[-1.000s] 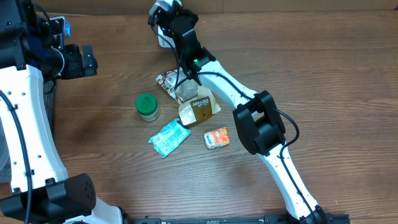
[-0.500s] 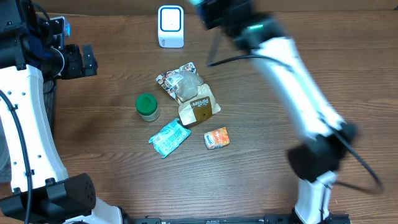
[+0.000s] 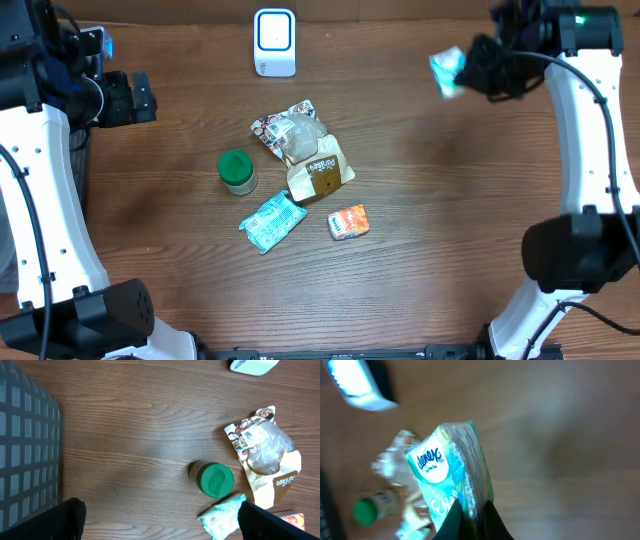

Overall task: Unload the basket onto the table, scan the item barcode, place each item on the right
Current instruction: 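Swing the teal pack to the right and release it on the table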

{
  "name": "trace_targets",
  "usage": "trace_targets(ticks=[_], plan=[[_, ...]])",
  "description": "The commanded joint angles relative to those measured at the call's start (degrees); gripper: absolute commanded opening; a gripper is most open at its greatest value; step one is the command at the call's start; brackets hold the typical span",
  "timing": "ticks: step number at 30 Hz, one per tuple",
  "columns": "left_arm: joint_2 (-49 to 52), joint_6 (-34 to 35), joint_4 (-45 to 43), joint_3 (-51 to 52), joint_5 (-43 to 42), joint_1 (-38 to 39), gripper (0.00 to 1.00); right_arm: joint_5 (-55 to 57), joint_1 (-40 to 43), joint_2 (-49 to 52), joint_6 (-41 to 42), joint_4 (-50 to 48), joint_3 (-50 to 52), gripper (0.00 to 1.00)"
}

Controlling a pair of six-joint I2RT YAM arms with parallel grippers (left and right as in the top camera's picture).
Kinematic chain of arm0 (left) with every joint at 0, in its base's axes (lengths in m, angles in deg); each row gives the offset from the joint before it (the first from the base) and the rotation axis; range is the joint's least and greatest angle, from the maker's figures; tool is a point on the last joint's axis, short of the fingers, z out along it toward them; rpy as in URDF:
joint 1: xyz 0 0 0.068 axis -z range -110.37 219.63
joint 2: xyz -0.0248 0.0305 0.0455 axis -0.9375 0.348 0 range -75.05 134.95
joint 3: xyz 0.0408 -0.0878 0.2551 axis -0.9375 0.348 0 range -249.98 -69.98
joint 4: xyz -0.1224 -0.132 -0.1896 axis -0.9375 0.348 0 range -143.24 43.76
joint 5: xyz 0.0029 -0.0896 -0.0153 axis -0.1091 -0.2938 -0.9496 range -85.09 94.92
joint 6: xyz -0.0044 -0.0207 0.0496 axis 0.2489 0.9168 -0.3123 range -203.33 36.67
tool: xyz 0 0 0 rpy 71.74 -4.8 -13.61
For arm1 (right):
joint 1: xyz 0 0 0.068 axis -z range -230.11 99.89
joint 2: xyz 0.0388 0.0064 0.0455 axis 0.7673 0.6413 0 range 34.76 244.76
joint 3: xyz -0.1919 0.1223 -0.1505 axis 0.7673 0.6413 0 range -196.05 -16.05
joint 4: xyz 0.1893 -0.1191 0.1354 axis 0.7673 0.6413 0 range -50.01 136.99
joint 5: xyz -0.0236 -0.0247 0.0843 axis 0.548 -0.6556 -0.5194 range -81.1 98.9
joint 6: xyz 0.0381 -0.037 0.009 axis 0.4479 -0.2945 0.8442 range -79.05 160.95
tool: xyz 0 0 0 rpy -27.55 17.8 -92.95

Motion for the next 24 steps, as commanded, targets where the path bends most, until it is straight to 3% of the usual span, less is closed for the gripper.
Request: trace_targets(ticks=[1, 10, 16, 17, 18, 19, 24], plan=[[0.07, -1.27, -0.07, 0.28, -0.63, -0.04, 1.00, 3.32, 2.40, -0.13, 0.79, -1.44, 6.47, 0.04], [0.07, -1.27, -0.07, 0.28, -0.63, -0.04, 1.00, 3.82, 6.58, -0.13, 0.76, -11.82, 26.40, 0.04], [0.07, -1.27, -0.07, 0.28, -0.61, -0.04, 1.00, 3.87, 6.91, -0.11, 0.37, -13.68, 29.97, 0.04], [0.07, -1.27, -0.07, 0.28, -0.63, -0.04, 0.99, 3.82, 6.91, -0.13, 0.39, -13.40, 29.97, 0.11], [0.07, -1.27, -0.07, 0.28, -0.63, -0.04, 1.00, 3.82, 6.91, -0.13, 0.33, -13.11, 29.92, 0.27], [0.07, -1.27, -0.07, 0.28, -0.63, -0.04, 1.00, 3.61, 6.91, -0.13, -0.68, -12.70, 29.86, 0.37], [0.07, -1.27, -0.07, 0.28, -0.63, -0.04, 0.99, 2.08, 6.88, -0.17, -5.97, -6.80, 25.46, 0.44]])
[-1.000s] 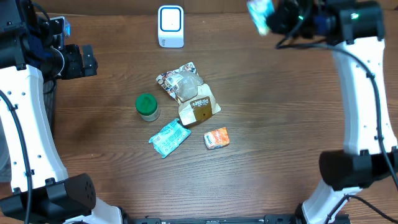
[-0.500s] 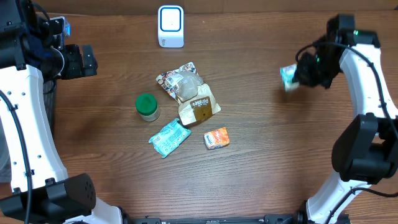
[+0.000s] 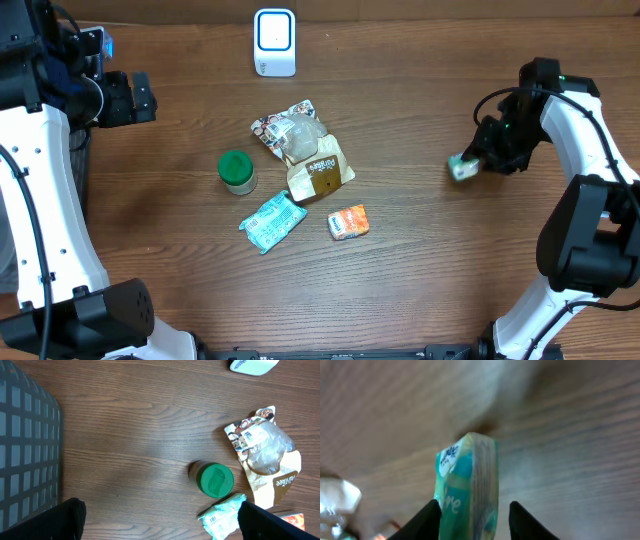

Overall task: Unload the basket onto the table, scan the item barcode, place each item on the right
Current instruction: 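Swing the teal pack to the right and release it on the table, then move the right gripper over the orange Kleenex pack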

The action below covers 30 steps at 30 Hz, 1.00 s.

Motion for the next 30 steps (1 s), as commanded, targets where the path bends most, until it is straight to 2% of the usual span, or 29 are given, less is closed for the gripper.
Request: trace_targets(ticks=[1, 5, 7, 9, 19, 23, 30], plan=[[0.04, -1.27, -0.07, 0.28, -0.61, -0.04, 1.00, -1.03, -0.02, -0.24, -3.45, 2.73, -5.57, 0.44], [0.04, -1.27, -0.07, 0.28, -0.61, -0.04, 0.99, -1.01, -1.42, -0.28, -4.31, 8.00, -12.68, 0.45], [0.04, -1.29, -0.07, 0.28, -0.61, -0.04, 1.00, -0.96, -2.62, -0.28, -5.75, 9.49, -15.15, 0.55], [0.04, -1.27, -0.07, 0.28, -0.61, -0.04, 0.99, -1.01, -3.69, -0.28, -5.75, 9.73, -16.00, 0.57], [0.04, -1.27, -0.07, 0.28, -0.61, -0.04, 1.00, -1.05, -14.62, -0.15, -10.01, 8.90, -12.31, 0.57], [0.04, -1.27, -0.07, 0.28, -0.61, -0.04, 1.00, -0.98, -19.76, -0.11, -10.45, 6.27, -8.50, 0.50], [0.04, -1.27, -0.07, 0.28, -0.61, -0.04, 0.99, -1.03, -25.81, 0.13, -18.12, 2.21, -4.20, 0.49]])
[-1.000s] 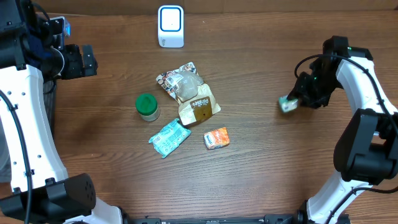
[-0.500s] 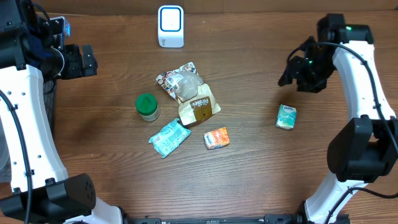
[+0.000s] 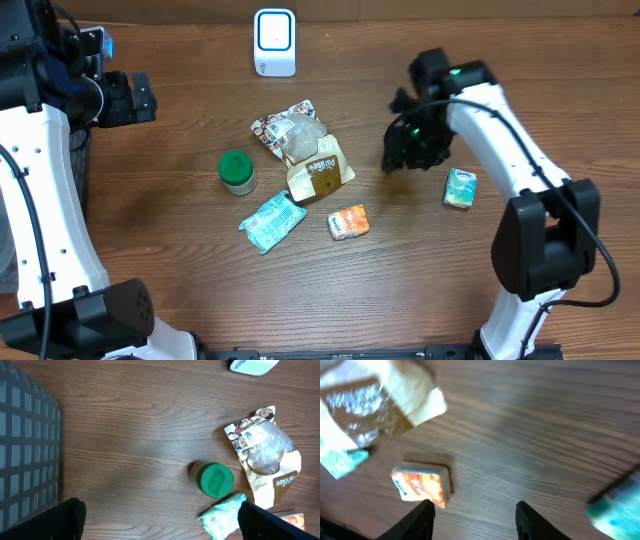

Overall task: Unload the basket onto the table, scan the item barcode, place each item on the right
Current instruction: 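Move the right gripper over the orange Kleenex pack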

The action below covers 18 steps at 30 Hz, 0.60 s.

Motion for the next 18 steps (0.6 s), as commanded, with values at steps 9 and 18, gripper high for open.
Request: trace_targets(ticks=[9, 18], plan=[[0.04, -1.27, -0.07, 0.28, -0.61, -0.04, 1.00, -2.03, -5.90, 2.51, -16.96, -2.99, 1.03, 0.44], [0.04, -1.27, -0.07, 0.28, -0.63, -0.04, 0.99, -3.08, -8.26, 6.23, -21.77, -3.41, 1.11, 0.42]])
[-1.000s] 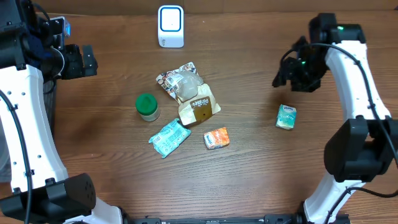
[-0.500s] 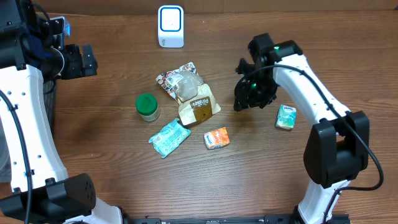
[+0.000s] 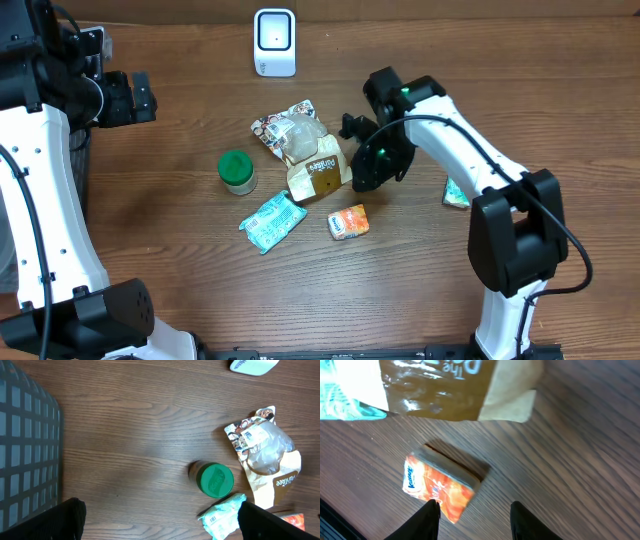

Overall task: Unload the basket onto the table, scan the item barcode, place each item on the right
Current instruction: 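Move the right gripper over the orange Kleenex pack, then lower the right gripper and grasp the orange Kleenex pack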

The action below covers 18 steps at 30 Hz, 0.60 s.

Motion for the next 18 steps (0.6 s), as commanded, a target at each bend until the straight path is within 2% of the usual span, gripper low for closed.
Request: trace_targets(ticks=[1, 8, 18], plan=[[0.04, -1.29, -0.07, 0.28, -0.63, -0.04, 1.00, -1.01, 0.02, 2.25, -2.95, -0.09, 0.52, 0.42], [0.04, -1.27, -0.07, 0.28, -0.63, -0.04, 0.99, -5.73, 0.02, 2.78, -7.63, -0.48, 3.89, 0.44], [0.04, -1.27, -0.07, 0.28, -0.63, -0.04, 0.99, -6.19, 0.02, 2.82, -7.63, -2.84, 8.13, 0.45]])
